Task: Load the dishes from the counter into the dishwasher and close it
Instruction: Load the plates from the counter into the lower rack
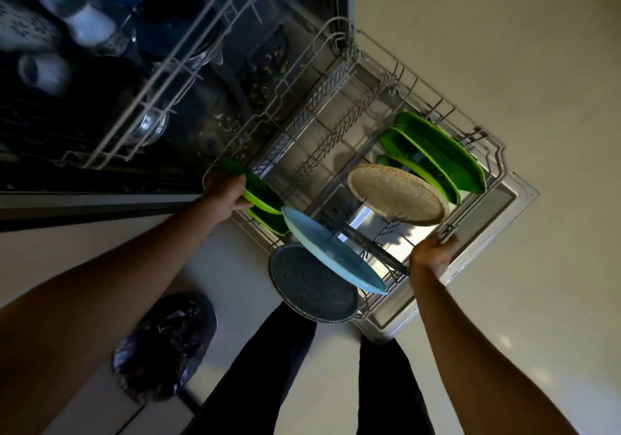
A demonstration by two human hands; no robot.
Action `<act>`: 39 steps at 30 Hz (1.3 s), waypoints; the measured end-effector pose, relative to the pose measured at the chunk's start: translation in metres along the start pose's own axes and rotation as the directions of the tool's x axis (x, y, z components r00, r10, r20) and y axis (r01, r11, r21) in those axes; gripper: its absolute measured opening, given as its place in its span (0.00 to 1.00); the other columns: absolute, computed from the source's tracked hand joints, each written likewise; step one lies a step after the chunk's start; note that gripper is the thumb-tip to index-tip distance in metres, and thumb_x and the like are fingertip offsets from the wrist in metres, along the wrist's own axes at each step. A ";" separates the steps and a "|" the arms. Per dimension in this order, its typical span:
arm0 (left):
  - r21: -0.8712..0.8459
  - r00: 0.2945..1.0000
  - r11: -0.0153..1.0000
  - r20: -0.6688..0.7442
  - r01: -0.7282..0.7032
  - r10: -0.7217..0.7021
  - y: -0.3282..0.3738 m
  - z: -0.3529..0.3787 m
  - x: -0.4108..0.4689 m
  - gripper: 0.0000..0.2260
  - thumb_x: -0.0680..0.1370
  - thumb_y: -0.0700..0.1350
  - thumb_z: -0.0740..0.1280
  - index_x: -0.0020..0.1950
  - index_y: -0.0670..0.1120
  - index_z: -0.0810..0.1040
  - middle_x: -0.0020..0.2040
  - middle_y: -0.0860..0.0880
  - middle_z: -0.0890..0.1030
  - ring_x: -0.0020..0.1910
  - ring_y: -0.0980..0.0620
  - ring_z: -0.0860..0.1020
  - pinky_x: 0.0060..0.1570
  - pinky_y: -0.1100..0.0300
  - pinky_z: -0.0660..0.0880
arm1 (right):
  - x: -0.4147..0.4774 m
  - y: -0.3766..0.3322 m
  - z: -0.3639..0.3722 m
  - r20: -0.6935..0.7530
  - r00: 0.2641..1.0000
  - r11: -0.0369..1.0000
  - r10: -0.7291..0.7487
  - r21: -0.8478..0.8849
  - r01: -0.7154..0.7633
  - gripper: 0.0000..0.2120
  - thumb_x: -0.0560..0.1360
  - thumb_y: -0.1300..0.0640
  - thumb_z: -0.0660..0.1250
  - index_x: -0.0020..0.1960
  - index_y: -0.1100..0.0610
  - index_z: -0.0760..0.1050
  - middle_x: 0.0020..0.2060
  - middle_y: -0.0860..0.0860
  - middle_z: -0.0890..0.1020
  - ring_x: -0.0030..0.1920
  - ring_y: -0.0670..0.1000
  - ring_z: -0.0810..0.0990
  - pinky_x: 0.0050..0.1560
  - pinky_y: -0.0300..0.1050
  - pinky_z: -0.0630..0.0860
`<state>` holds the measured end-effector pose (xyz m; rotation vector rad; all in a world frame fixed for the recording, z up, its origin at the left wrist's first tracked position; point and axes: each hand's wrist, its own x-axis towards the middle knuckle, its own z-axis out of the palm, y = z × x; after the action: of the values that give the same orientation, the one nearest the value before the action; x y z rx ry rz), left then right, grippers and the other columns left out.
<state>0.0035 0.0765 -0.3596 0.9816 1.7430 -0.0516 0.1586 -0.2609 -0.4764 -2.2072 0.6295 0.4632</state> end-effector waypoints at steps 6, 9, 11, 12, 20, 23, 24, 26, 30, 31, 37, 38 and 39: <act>0.030 0.998 0.999 -0.055 0.025 -0.023 0.003 -0.003 0.005 0.20 0.81 0.35 0.58 0.73 0.44 0.66 0.65 0.44 0.72 0.61 0.40 0.75 0.39 0.49 0.79 | -0.006 -0.008 -0.007 0.022 1.000 1.000 -0.004 -0.004 0.004 0.21 0.84 0.56 0.57 0.76 0.59 0.63 0.71 0.61 0.73 0.69 0.65 0.73 0.68 0.53 0.70; 0.030 0.998 0.999 -0.048 0.028 -0.026 -0.003 -0.017 0.013 0.22 0.79 0.34 0.58 0.72 0.46 0.67 0.67 0.41 0.73 0.61 0.39 0.77 0.27 0.50 0.80 | -0.007 -0.011 -0.010 0.008 1.000 0.999 0.021 -0.033 -0.020 0.21 0.84 0.57 0.56 0.76 0.58 0.62 0.71 0.61 0.72 0.69 0.65 0.72 0.67 0.50 0.69; 0.029 0.999 0.999 -0.032 0.026 -0.025 -0.002 -0.025 0.014 0.22 0.78 0.34 0.57 0.72 0.47 0.68 0.67 0.41 0.74 0.61 0.39 0.77 0.27 0.51 0.80 | -0.010 -0.013 -0.011 0.005 1.000 0.999 0.011 -0.036 -0.010 0.21 0.84 0.58 0.56 0.76 0.59 0.62 0.71 0.61 0.73 0.69 0.64 0.73 0.67 0.48 0.68; 0.036 1.000 0.999 -0.026 0.016 -0.016 -0.001 -0.027 0.014 0.22 0.79 0.34 0.56 0.72 0.46 0.68 0.66 0.42 0.74 0.60 0.40 0.77 0.28 0.51 0.80 | -0.011 -0.013 -0.011 0.002 1.000 0.999 -0.004 -0.034 0.004 0.21 0.83 0.59 0.55 0.76 0.59 0.62 0.70 0.61 0.73 0.68 0.64 0.73 0.67 0.48 0.69; 0.138 1.000 0.990 -0.005 -0.014 0.015 0.000 -0.021 0.019 0.20 0.80 0.35 0.56 0.72 0.45 0.67 0.67 0.42 0.74 0.61 0.41 0.77 0.29 0.52 0.79 | -0.010 -0.012 -0.010 -0.007 1.000 0.997 0.009 -0.077 -0.010 0.21 0.83 0.55 0.54 0.75 0.56 0.63 0.68 0.60 0.75 0.66 0.65 0.75 0.64 0.53 0.71; 0.151 1.000 0.988 -0.021 -0.014 0.017 -0.004 -0.015 0.022 0.21 0.80 0.35 0.57 0.73 0.45 0.66 0.67 0.41 0.74 0.61 0.40 0.78 0.25 0.54 0.79 | -0.009 -0.011 -0.009 -0.008 1.000 0.997 -0.008 -0.080 0.007 0.21 0.83 0.55 0.54 0.75 0.57 0.63 0.68 0.61 0.76 0.65 0.65 0.76 0.64 0.53 0.72; 0.152 0.999 0.988 -0.028 -0.014 0.019 -0.005 -0.014 0.023 0.21 0.80 0.35 0.57 0.73 0.44 0.66 0.67 0.41 0.74 0.61 0.40 0.77 0.24 0.54 0.79 | -0.009 -0.010 -0.009 -0.004 1.000 0.997 -0.012 -0.079 0.012 0.21 0.83 0.55 0.54 0.75 0.57 0.63 0.68 0.60 0.76 0.65 0.65 0.76 0.64 0.53 0.71; 0.144 0.999 0.989 -0.040 -0.015 0.021 -0.004 -0.008 0.023 0.21 0.80 0.35 0.57 0.73 0.44 0.66 0.68 0.41 0.73 0.61 0.40 0.77 0.24 0.55 0.78 | -0.008 -0.009 -0.009 -0.002 1.000 0.996 -0.002 -0.087 0.002 0.21 0.83 0.56 0.55 0.75 0.56 0.63 0.68 0.59 0.76 0.65 0.64 0.76 0.64 0.53 0.72; 0.111 1.000 0.994 -0.023 -0.018 0.021 0.000 0.007 0.019 0.20 0.82 0.35 0.57 0.74 0.45 0.65 0.69 0.43 0.70 0.65 0.40 0.74 0.40 0.52 0.80 | -0.008 -0.010 -0.009 0.000 1.000 0.996 -0.011 -0.083 0.011 0.21 0.83 0.56 0.54 0.75 0.57 0.63 0.68 0.59 0.75 0.66 0.63 0.75 0.66 0.52 0.70; 0.097 0.999 0.995 -0.023 -0.019 0.022 0.000 0.011 0.019 0.20 0.82 0.36 0.57 0.74 0.45 0.64 0.69 0.43 0.70 0.65 0.40 0.74 0.41 0.52 0.81 | -0.009 -0.010 -0.009 0.001 1.000 0.996 -0.013 -0.087 0.013 0.21 0.83 0.56 0.54 0.75 0.57 0.63 0.69 0.59 0.75 0.66 0.63 0.75 0.66 0.51 0.70; 0.080 1.000 0.996 0.009 -0.027 0.026 -0.005 0.027 0.040 0.18 0.81 0.41 0.64 0.70 0.45 0.69 0.63 0.43 0.76 0.53 0.45 0.80 0.26 0.58 0.79 | -0.007 -0.008 -0.006 -0.015 1.000 0.997 0.002 -0.081 -0.003 0.21 0.83 0.54 0.54 0.75 0.57 0.63 0.68 0.59 0.75 0.65 0.64 0.76 0.65 0.52 0.71; 0.065 1.000 0.998 0.019 -0.012 0.011 -0.005 0.029 0.044 0.17 0.81 0.42 0.64 0.70 0.45 0.70 0.62 0.43 0.77 0.53 0.45 0.80 0.26 0.57 0.79 | -0.005 -0.007 -0.006 -0.015 1.000 0.997 -0.009 -0.071 0.008 0.21 0.83 0.54 0.54 0.75 0.57 0.63 0.69 0.59 0.75 0.66 0.64 0.75 0.66 0.53 0.71; 0.059 0.999 0.998 0.032 -0.001 -0.001 -0.005 0.030 0.047 0.16 0.81 0.44 0.65 0.69 0.45 0.71 0.62 0.42 0.77 0.53 0.45 0.81 0.28 0.57 0.80 | -0.005 -0.005 -0.006 -0.013 1.000 0.998 -0.021 -0.059 0.020 0.21 0.83 0.54 0.54 0.75 0.57 0.63 0.69 0.59 0.75 0.66 0.63 0.75 0.67 0.53 0.71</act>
<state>0.0206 0.0862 -0.4119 1.0179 1.7209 -0.1185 0.1584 -0.2611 -0.4674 -2.2720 0.6064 0.4621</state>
